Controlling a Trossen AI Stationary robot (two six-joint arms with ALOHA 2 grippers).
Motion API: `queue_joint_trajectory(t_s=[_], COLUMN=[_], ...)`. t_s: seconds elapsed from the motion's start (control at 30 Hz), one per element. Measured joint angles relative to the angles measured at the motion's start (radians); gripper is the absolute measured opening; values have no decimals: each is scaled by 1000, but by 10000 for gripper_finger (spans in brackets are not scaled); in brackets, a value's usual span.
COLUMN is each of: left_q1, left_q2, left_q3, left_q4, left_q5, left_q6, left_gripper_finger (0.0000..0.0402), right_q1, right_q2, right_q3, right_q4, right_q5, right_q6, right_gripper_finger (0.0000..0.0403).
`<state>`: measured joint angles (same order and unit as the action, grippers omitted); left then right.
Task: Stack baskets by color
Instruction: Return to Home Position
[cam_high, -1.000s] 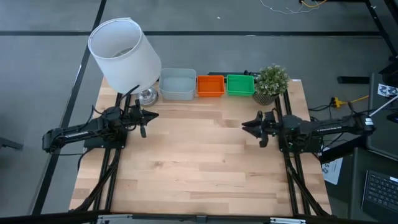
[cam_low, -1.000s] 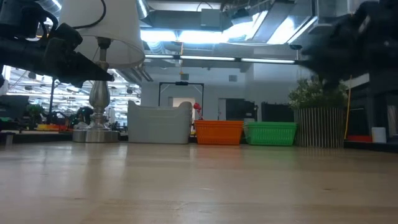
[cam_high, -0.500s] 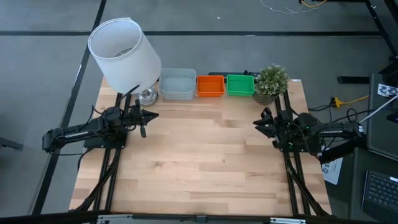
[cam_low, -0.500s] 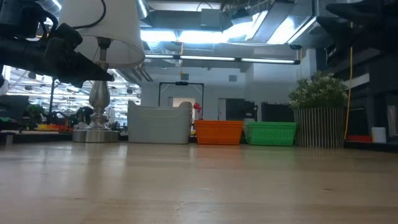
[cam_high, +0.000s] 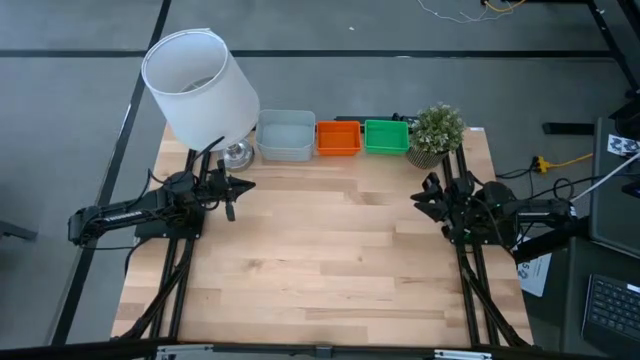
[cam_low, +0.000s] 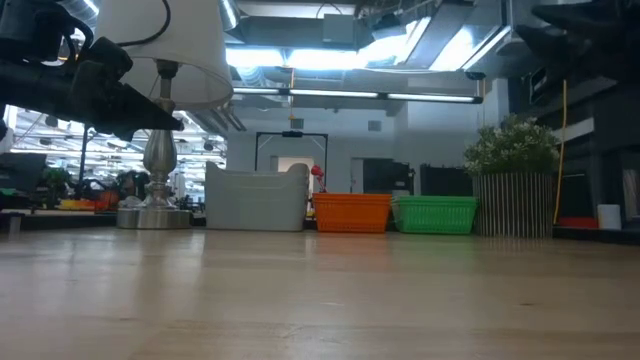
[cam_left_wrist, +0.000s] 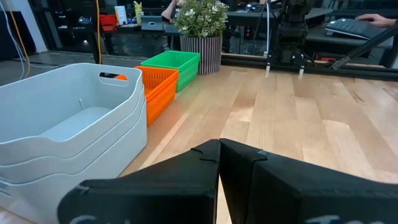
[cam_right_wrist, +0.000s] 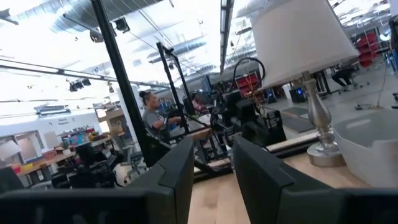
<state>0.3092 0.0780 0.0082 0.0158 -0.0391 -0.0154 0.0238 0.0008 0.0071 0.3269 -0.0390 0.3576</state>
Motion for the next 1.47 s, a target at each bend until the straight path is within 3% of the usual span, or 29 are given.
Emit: queue_joint_trajectory(t_s=[1.47], left_q1=[0], left_q2=[0], left_q3=[0], left_q4=[0], left_q5=[0], left_q6=[0], left_gripper_finger=[0], right_q1=[0], right_q2=[1], right_q3=[0], right_q4=[-130], right_q5=[1], right_q6=[0], right_gripper_finger=[114])
